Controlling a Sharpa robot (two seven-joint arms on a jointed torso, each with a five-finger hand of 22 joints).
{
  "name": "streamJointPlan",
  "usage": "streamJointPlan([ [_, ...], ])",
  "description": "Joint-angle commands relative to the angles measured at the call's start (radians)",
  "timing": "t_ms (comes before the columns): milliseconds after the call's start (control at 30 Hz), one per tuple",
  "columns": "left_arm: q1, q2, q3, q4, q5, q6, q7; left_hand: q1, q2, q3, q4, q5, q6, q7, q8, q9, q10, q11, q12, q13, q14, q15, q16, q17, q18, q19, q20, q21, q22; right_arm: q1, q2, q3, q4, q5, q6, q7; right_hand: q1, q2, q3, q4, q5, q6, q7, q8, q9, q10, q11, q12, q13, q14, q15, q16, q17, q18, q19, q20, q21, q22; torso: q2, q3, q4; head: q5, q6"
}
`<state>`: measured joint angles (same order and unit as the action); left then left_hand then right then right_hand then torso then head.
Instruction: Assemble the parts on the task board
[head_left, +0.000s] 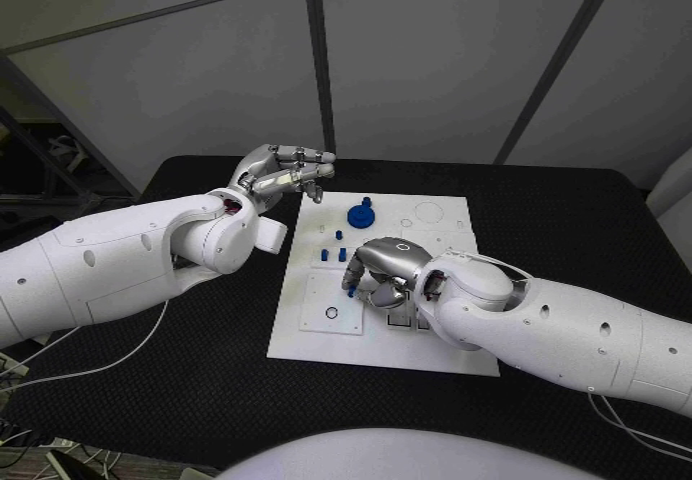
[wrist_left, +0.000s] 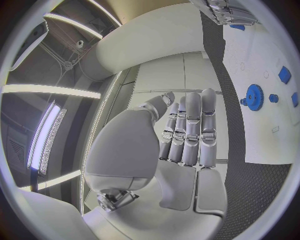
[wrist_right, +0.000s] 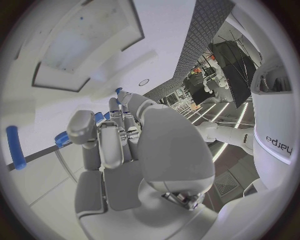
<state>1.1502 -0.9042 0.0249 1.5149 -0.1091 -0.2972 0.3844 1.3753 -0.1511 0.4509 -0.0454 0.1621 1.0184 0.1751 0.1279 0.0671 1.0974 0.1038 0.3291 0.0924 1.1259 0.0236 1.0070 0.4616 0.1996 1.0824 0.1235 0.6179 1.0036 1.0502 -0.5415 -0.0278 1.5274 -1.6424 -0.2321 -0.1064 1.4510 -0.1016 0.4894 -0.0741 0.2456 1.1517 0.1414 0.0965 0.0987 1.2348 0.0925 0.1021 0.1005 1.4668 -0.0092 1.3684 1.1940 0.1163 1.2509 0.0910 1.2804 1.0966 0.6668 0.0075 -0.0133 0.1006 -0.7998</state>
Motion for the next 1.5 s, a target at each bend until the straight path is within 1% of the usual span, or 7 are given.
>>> streamJointPlan([
  [33,0.001,0.001,0.001,0.001,0.002,0.008,0.005,0.0,0.008,-0.003,-0.004,0.002,0.0,0.006,0.001,-0.001,-0.009,0.001,0.007,0.0,-0.006,0.003,-0.007,-0.001,-0.018,-0.009,0.0,-0.007,-0.002,0.0,0.004,-0.002,-0.001,-0.017,0.027,-0.008,-0.009,0.003,0.002,0.004,0.002,0.0,0.006,-0.007,0.001,0.02,-0.02,0.002,0.002,0.041,0.0,0.006,-0.001,-0.01,-0.006,0.003,0.002,-0.002,0.0,-0.0002,-0.0008,0.001,-0.001],
  [500,0.001,-0.001,0.001,-0.001,0.002,0.008,0.002,0.0,0.008,-0.003,-0.004,0.002,0.0,0.006,0.001,-0.001,-0.009,0.001,0.007,0.0,-0.006,0.003,-0.007,-0.001,-0.018,-0.009,0.0,-0.007,-0.002,-0.001,0.004,-0.007,-0.003,-0.016,0.029,-0.002,-0.064,-0.037,-0.032,0.022,0.02,-0.13,0.049,-0.036,-0.025,-0.157,0.031,-0.039,-0.036,0.033,0.044,0.004,-0.02,0.0,-0.05,0.04,-0.033,-0.052,-0.001,-0.0002,-0.0008,0.001,0.0],
  [800,0.001,0.0,0.001,-0.003,0.002,0.007,0.002,-0.001,0.008,-0.004,-0.003,0.002,-0.001,0.006,0.001,-0.001,-0.011,0.002,0.008,0.0,-0.006,0.003,-0.007,-0.002,-0.018,-0.009,0.001,-0.008,-0.002,-0.001,-0.011,-0.008,0.016,-0.014,-0.058,0.009,-0.072,-0.051,-0.087,0.027,0.02,-0.193,0.06,-0.033,-0.031,-0.261,0.048,-0.014,-0.033,0.013,0.059,-0.01,-0.059,0.016,-0.107,0.06,-0.089,-0.129,-0.001,0.0009,-0.0009,0.0,0.003],
  [1167,0.001,-0.001,0.001,-0.01,0.002,0.009,0.002,-0.001,0.008,-0.004,-0.003,0.002,-0.001,0.006,0.001,-0.001,-0.011,0.002,0.008,0.0,-0.006,0.003,-0.007,-0.002,-0.018,-0.009,0.001,-0.008,-0.002,-0.001,-0.11,-0.005,0.112,0.013,-0.165,0.026,-0.062,-0.042,-0.103,0.025,0.031,-0.194,0.059,-0.029,-0.029,-0.264,0.046,0.017,-0.028,0.012,0.058,-0.006,-0.061,0.017,-0.106,0.061,-0.092,-0.132,-0.001,0.001,-0.0026,-0.002,0.008],
  [1333,0.001,-0.002,0.001,-0.012,0.002,0.01,0.002,-0.001,0.008,-0.004,-0.003,0.002,-0.001,0.006,0.001,-0.001,-0.011,0.002,0.008,0.0,-0.006,0.003,-0.007,-0.002,-0.018,-0.009,0.001,-0.008,-0.002,0.002,-0.167,0.045,0.136,0.035,-0.127,0.001,-0.062,-0.039,-0.106,0.028,0.031,-0.19,0.056,-0.027,-0.028,-0.264,0.045,0.026,-0.028,0.009,0.057,-0.012,-0.073,0.019,-0.113,0.06,-0.099,-0.142,-0.001,0.0008,-0.0022,-0.01,0.015],
  [1400,0.001,-0.002,0.001,-0.014,0.002,0.01,0.001,-0.001,0.008,-0.004,-0.003,0.002,-0.001,0.006,0.001,-0.001,-0.011,0.002,0.008,0.0,-0.006,0.003,-0.007,-0.002,-0.018,-0.009,0.001,-0.008,-0.002,0.008,-0.19,0.075,0.126,0.042,-0.098,-0.015,-0.063,-0.039,-0.109,0.029,0.031,-0.19,0.053,-0.028,-0.028,-0.266,0.044,0.029,-0.028,0.008,0.056,-0.012,-0.074,0.019,-0.114,0.06,-0.1,-0.144,-0.002,0.0001,-0.0027,-0.012,0.017],
  [1500,0.001,-0.002,0.001,-0.014,0.002,0.013,0.001,-0.001,0.008,-0.004,-0.003,0.002,-0.001,0.006,0.001,-0.001,-0.011,0.002,0.008,0.0,-0.006,0.003,-0.007,-0.002,-0.018,-0.009,0.001,-0.008,-0.002,0.025,-0.225,0.101,0.104,0.044,-0.052,-0.034,-0.065,-0.043,-0.12,0.03,0.029,-0.196,0.046,-0.031,-0.029,-0.276,0.04,0.037,-0.03,0.006,0.054,-0.015,-0.08,0.02,-0.119,0.058,-0.106,-0.151,-0.002,-0.0013,-0.0017,-0.019,0.024],
])
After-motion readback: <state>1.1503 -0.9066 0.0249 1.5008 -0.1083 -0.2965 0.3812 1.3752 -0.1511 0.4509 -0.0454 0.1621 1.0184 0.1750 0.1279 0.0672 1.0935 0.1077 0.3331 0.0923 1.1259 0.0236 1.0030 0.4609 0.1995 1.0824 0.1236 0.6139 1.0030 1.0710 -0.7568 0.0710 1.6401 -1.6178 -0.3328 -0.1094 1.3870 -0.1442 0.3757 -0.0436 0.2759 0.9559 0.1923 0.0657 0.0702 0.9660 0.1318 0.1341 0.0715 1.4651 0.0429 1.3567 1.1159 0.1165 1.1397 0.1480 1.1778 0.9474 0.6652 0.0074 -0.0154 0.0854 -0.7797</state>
